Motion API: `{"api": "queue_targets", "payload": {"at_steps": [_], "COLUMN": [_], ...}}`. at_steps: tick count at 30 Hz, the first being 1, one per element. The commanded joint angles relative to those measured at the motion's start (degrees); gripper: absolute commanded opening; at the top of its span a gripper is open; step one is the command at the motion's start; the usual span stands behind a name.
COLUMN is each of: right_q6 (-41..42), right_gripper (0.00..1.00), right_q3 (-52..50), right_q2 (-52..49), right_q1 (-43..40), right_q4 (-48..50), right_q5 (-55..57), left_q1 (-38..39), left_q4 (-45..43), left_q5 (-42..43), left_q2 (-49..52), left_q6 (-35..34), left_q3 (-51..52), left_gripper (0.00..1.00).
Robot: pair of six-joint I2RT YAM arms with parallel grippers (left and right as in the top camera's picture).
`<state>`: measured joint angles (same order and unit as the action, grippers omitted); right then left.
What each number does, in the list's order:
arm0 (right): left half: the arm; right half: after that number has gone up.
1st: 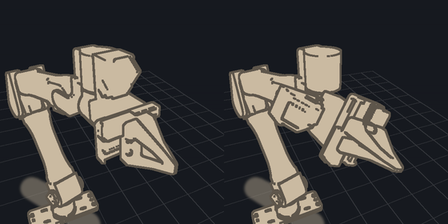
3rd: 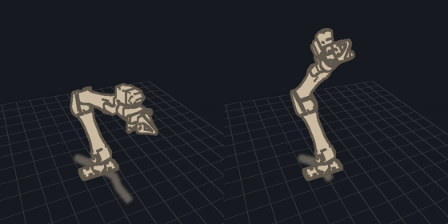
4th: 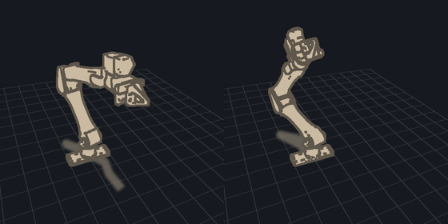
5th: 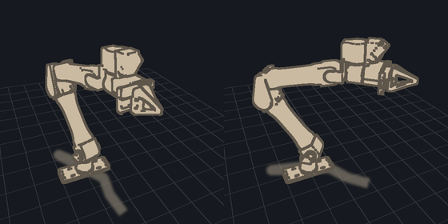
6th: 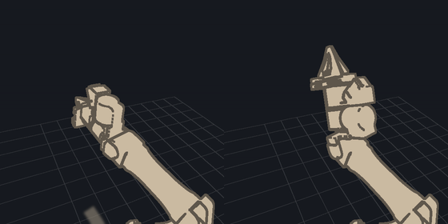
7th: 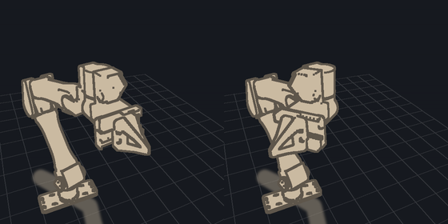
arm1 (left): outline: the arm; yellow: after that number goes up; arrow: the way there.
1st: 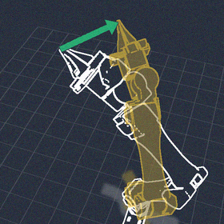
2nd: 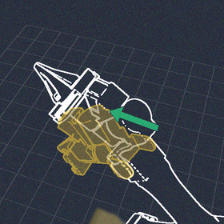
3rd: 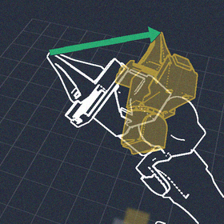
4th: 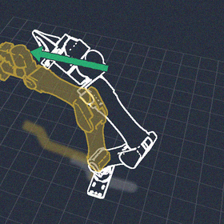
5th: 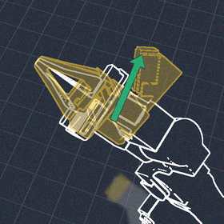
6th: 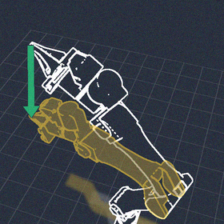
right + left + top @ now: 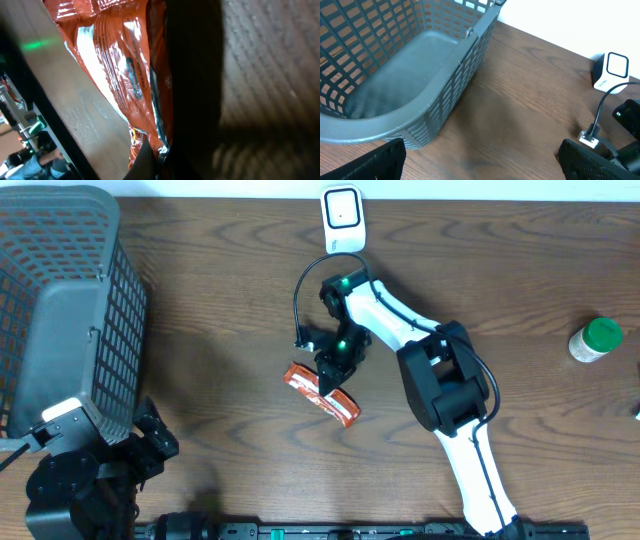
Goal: Scan the item barcode
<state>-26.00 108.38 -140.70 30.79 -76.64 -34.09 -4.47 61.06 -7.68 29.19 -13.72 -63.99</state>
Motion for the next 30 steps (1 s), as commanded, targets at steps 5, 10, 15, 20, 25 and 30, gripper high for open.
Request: {"api": "queue_targets", "payload": {"at_steps": [5,10,15,20,25,30], "right_q6": [-0.96,5.38,12.92,16.57,16.50,11.80], "right_gripper": [0.01,0.01,0.01,0.01,0.01,0.02], "right_q3": [6.56,15.69,18.16,18.16,18.08,14.21], "right_q2": [-1.88,4.02,12.00,17.20,18.14,17.31], "right_q1": [0.70,0.70,1.44,2.91,4.74,5.11], "right_q4": [-5.31,-7.06,-0.13,4.00,6.88,21.94], "right_q5": [3.26,7.23,20.44,30.82,37.29,55.06], "left_q1": [-0.28,-0.28,-0.28,-0.28,-0.28,-0.28], "left_q4": [-0.20,-0.20,-0.20,-0.17,-0.20,-0.20], "left_q5": [-0.46,-0.46,-0.46,-0.46,-0.46,-0.46], "left_q2": [-0.13,-0.13,-0.13,-0.13,-0.13,-0.13], "left_q6": [0.04,0.04,0.04,0.07,0.07,0.04], "left_q3": [0.02,0.02,0.02,0.02,0.02,0.02], "left_gripper": [0.98,0.98,0.98,0.98,0.98,0.98]}}
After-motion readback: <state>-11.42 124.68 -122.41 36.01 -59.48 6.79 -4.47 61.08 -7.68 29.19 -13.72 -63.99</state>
